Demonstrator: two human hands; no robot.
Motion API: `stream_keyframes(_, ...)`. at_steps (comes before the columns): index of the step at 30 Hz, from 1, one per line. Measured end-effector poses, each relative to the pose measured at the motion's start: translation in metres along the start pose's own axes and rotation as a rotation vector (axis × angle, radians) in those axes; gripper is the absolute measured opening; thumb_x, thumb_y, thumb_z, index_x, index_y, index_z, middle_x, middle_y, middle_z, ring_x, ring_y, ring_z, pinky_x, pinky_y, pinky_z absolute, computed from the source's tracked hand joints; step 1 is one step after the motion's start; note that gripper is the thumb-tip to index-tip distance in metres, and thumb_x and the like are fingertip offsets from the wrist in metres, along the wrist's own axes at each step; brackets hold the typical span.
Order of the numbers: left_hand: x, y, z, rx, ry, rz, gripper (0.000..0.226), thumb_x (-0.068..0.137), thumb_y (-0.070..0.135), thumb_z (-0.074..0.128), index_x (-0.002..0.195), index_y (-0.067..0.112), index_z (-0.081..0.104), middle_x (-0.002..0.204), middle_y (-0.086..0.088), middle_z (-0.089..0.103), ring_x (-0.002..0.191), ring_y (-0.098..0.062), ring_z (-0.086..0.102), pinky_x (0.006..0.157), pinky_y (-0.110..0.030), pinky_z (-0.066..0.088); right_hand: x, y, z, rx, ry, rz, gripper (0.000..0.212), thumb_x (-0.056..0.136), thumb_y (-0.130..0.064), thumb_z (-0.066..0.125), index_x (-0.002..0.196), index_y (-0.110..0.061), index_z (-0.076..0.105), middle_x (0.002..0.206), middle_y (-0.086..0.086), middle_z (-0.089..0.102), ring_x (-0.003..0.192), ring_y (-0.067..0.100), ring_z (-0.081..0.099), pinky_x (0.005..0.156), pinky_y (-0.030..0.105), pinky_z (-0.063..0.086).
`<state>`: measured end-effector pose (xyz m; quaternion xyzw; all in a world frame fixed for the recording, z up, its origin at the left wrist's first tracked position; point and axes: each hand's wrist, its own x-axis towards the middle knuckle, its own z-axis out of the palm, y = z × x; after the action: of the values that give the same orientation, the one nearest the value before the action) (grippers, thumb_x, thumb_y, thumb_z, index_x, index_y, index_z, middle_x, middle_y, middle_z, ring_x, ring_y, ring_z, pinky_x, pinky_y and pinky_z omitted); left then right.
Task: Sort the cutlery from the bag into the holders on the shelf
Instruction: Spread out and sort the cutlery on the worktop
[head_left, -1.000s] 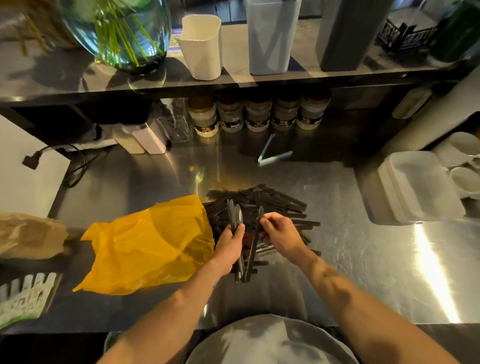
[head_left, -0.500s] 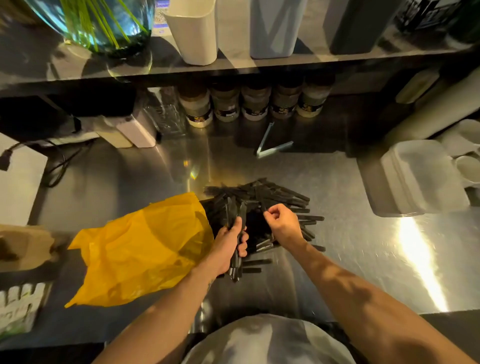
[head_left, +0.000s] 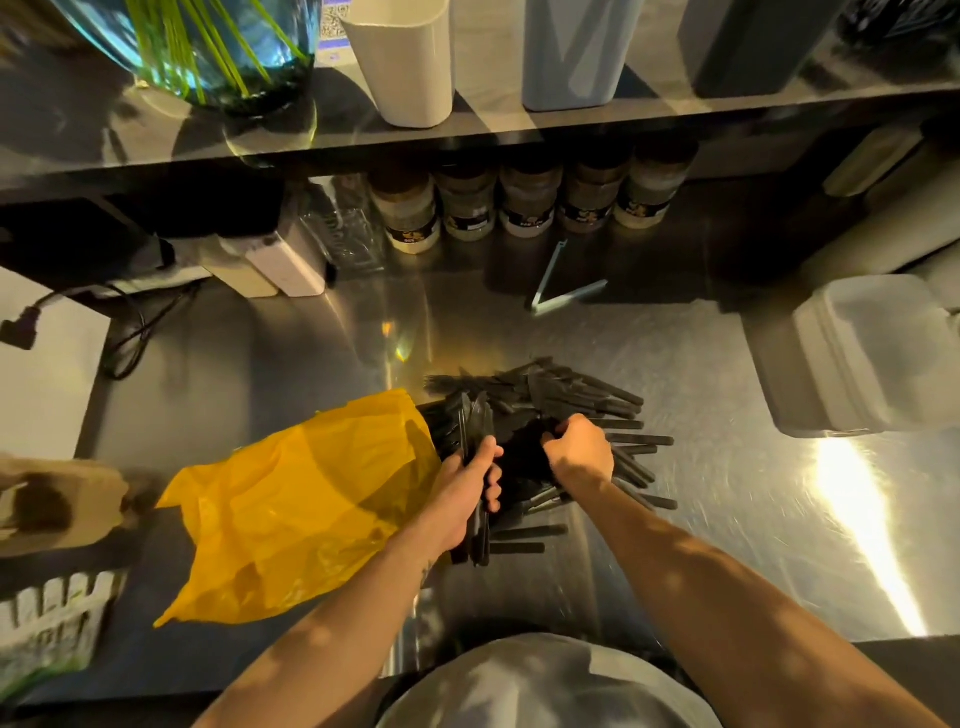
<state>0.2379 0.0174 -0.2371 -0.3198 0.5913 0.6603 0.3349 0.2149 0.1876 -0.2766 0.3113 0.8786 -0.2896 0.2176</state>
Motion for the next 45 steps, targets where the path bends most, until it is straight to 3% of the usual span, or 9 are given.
stream_keyframes(9, 0.003, 0.008, 0.009, -0.09, 0.024, 0.043, 0.027, 0.102, 0.035, 0.057, 0.108, 0.01, 0.065, 0.072, -0.003, 0.059, 0.061, -0.015, 0.057, 0.056, -0.031, 0.05, -0.034, 0.002, -0.012, 0.563, -0.06, -0.143, 0.01, 0.091, -0.028, 0.072, 0.088, -0.02, 0.066, 0.074, -0.003, 0.068, 0.067, 0.012, 0.063, 0.06, 0.026, 0.05)
stream_keyframes(13, -0.001, 0.017, 0.022, -0.106, 0.079, 0.051, 0.026, 0.102, 0.038, 0.058, 0.109, 0.015, 0.068, 0.093, -0.005, 0.074, 0.079, -0.02, 0.072, 0.062, -0.033, 0.057, -0.063, 0.005, -0.018, 0.745, -0.146, -0.266, 0.003, 0.096, -0.016, 0.069, 0.094, -0.014, 0.07, 0.076, -0.004, 0.071, 0.069, 0.001, 0.066, 0.066, 0.017, 0.051)
stream_keyframes(16, -0.003, 0.017, 0.026, -0.132, 0.057, 0.049, 0.035, 0.1, 0.045, 0.057, 0.116, 0.017, 0.069, 0.106, -0.004, 0.077, 0.097, -0.024, 0.074, 0.082, -0.043, 0.061, -0.079, 0.008, -0.02, 0.804, -0.154, -0.309, 0.009, 0.097, -0.019, 0.068, 0.091, -0.019, 0.073, 0.086, -0.001, 0.077, 0.084, 0.014, 0.074, 0.079, 0.028, 0.059)
stream_keyframes(18, -0.006, 0.015, 0.027, -0.129, -0.011, 0.047, 0.039, 0.1, 0.05, 0.055, 0.122, 0.02, 0.068, 0.109, 0.003, 0.077, 0.108, -0.023, 0.071, 0.101, -0.051, 0.053, -0.085, 0.01, -0.019, 0.814, -0.118, -0.287, 0.008, 0.096, -0.023, 0.07, 0.09, -0.02, 0.073, 0.089, 0.001, 0.077, 0.087, 0.019, 0.074, 0.084, 0.036, 0.06)
stream_keyframes(20, -0.011, 0.015, 0.03, -0.168, -0.044, 0.043, 0.035, 0.102, 0.046, 0.053, 0.121, 0.02, 0.067, 0.11, 0.005, 0.077, 0.114, -0.024, 0.067, 0.107, -0.054, 0.047, -0.088, 0.013, -0.018, 0.805, -0.079, -0.268, 0.007, 0.094, -0.023, 0.072, 0.089, -0.019, 0.071, 0.085, 0.002, 0.076, 0.083, 0.018, 0.073, 0.081, 0.039, 0.06)
stream_keyframes(25, -0.03, 0.017, 0.038, -0.338, -0.035, 0.042, 0.03, 0.102, 0.036, 0.058, 0.121, 0.014, 0.064, 0.1, -0.009, 0.076, 0.1, -0.027, 0.073, 0.098, -0.05, 0.055, -0.106, 0.014, -0.021, 0.786, 0.002, -0.266, 0.013, 0.092, -0.022, 0.075, 0.085, -0.015, 0.067, 0.073, -0.006, 0.069, 0.064, 0.002, 0.06, 0.061, 0.02, 0.048)
stream_keyframes(33, -0.044, 0.026, 0.048, -0.429, -0.075, 0.122, 0.021, 0.104, 0.03, 0.054, 0.109, 0.009, 0.058, 0.069, -0.003, 0.058, 0.06, -0.019, 0.057, 0.063, -0.038, 0.054, -0.128, 0.018, -0.017, 1.054, -0.081, -0.12, 0.023, 0.096, -0.021, 0.07, 0.102, 0.001, 0.068, 0.086, 0.003, 0.073, 0.078, 0.01, 0.066, 0.068, 0.021, 0.053)
stream_keyframes(38, -0.056, 0.03, 0.056, -0.447, -0.167, 0.141, 0.022, 0.105, 0.028, 0.051, 0.11, 0.008, 0.058, 0.07, -0.004, 0.056, 0.061, -0.019, 0.055, 0.065, -0.037, 0.051, -0.136, 0.028, -0.026, 1.335, -0.527, 0.097, 0.033, 0.104, -0.037, 0.053, 0.123, -0.016, 0.07, 0.12, 0.013, 0.073, 0.107, 0.027, 0.066, 0.087, 0.041, 0.053)
stream_keyframes(45, -0.068, 0.032, 0.058, -0.441, -0.313, 0.094, 0.023, 0.105, 0.028, 0.051, 0.115, 0.008, 0.06, 0.078, -0.006, 0.06, 0.071, -0.021, 0.06, 0.076, -0.039, 0.053, -0.152, 0.035, -0.044, 1.385, -0.604, 0.035, 0.037, 0.102, -0.034, 0.057, 0.124, -0.006, 0.067, 0.094, 0.012, 0.064, 0.068, 0.018, 0.058, 0.062, 0.029, 0.047)
